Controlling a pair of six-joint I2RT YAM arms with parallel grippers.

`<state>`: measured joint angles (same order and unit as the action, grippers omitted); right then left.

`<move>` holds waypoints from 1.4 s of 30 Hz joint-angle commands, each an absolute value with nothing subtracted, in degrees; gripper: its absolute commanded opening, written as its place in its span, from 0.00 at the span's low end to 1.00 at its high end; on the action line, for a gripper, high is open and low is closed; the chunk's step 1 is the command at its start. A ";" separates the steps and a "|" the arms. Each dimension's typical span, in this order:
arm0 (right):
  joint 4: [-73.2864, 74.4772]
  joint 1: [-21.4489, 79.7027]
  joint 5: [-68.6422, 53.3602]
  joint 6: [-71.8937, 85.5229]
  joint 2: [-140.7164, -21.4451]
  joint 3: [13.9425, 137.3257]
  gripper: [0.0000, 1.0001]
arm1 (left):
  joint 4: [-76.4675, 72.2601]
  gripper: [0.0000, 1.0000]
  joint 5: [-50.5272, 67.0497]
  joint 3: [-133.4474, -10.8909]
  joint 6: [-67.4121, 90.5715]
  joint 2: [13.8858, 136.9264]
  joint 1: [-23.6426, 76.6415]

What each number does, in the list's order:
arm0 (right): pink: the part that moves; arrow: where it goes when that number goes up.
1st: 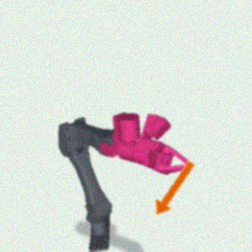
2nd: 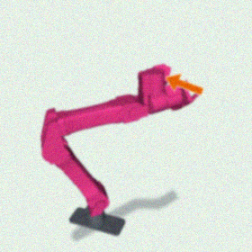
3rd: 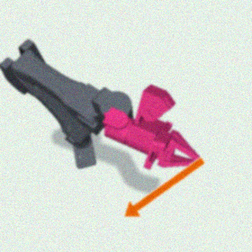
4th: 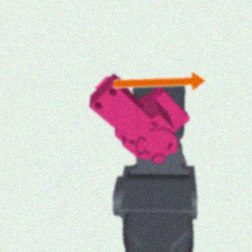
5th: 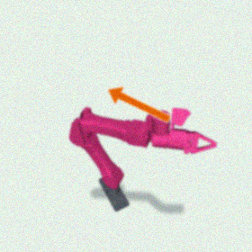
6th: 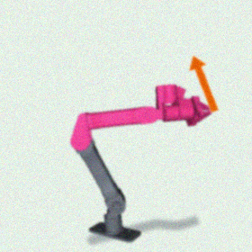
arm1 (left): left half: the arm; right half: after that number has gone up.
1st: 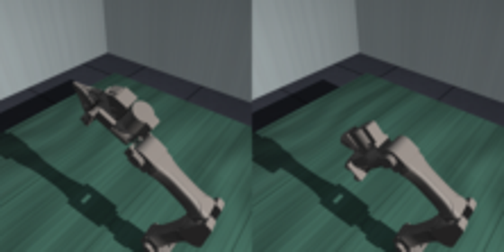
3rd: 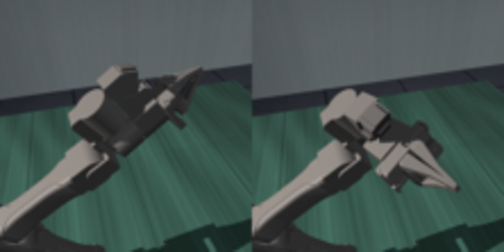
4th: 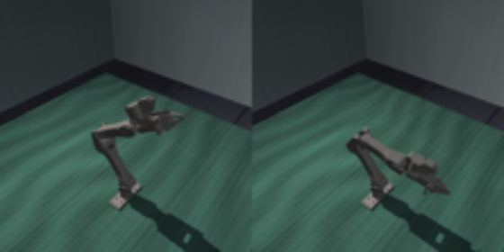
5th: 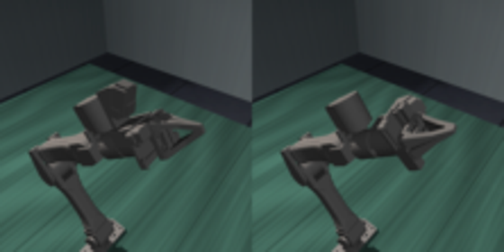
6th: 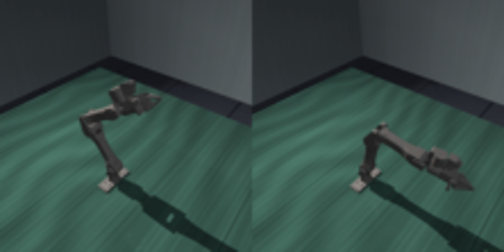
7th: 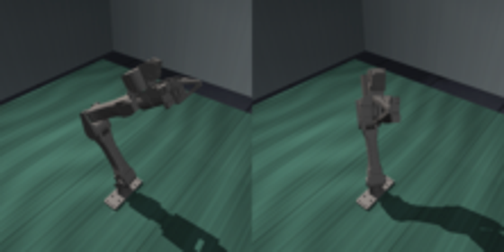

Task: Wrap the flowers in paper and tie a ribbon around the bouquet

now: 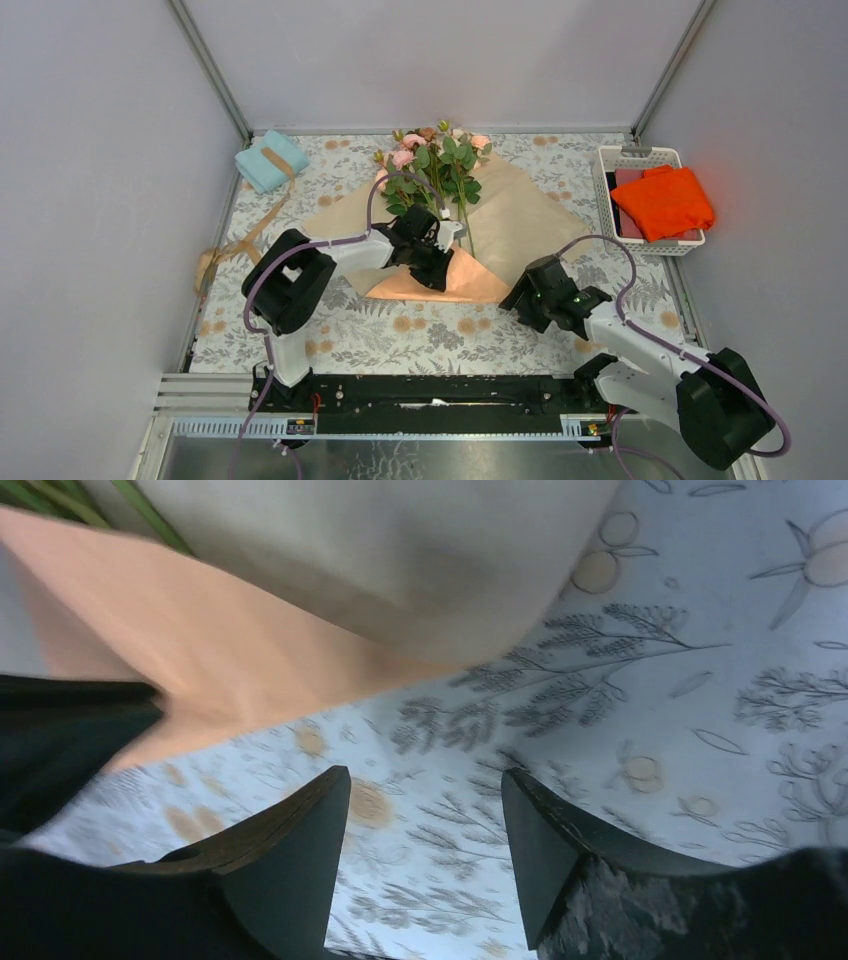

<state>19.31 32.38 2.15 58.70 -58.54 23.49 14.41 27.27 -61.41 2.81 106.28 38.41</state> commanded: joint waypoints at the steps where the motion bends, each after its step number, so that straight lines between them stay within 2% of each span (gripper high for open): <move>1: 14.14 32.67 5.72 71.06 -62.04 23.51 0.66 | 12.05 0.25 27.02 -59.37 3.35 106.59 38.23; 7: 11.06 32.65 7.78 72.86 -69.33 24.27 0.64 | 12.06 0.25 26.56 -59.05 2.49 105.13 38.22; 10: 10.10 32.69 10.06 73.49 -70.21 24.21 0.57 | 12.14 0.25 26.33 -59.27 2.20 104.83 38.14; 11: 9.73 32.69 10.68 73.43 -70.10 24.20 0.52 | 12.31 0.25 26.46 -59.49 2.09 104.85 38.10; 15: 8.87 32.66 13.10 70.03 -69.74 24.67 0.16 | 13.93 0.26 29.32 -62.57 0.65 104.65 38.27; 17: 9.90 32.69 13.50 66.16 -70.54 27.27 0.06 | 16.21 0.30 31.77 -65.57 -1.61 104.06 38.88; 19: 11.30 32.69 13.77 62.38 -71.65 29.78 0.01 | 18.53 0.34 33.32 -69.21 -4.15 103.98 39.70; 25: 14.52 33.39 16.68 55.95 -71.98 34.96 0.00 | 16.56 0.39 34.16 -73.40 -3.74 106.81 39.87; 29: 16.65 36.08 19.20 51.51 -74.25 38.40 0.00 | 14.97 0.39 32.67 -75.64 -1.02 114.37 39.88; 37: 24.71 46.31 33.33 38.88 -80.76 49.42 0.00 | 14.03 0.39 26.52 -76.19 1.66 119.57 39.86; 42: 20.71 51.50 36.29 27.39 -83.28 52.60 0.00 | 13.69 0.39 25.68 -75.52 2.15 119.58 39.37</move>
<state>22.94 47.90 29.08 38.76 -82.13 49.25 14.83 30.17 -76.88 1.48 117.86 39.55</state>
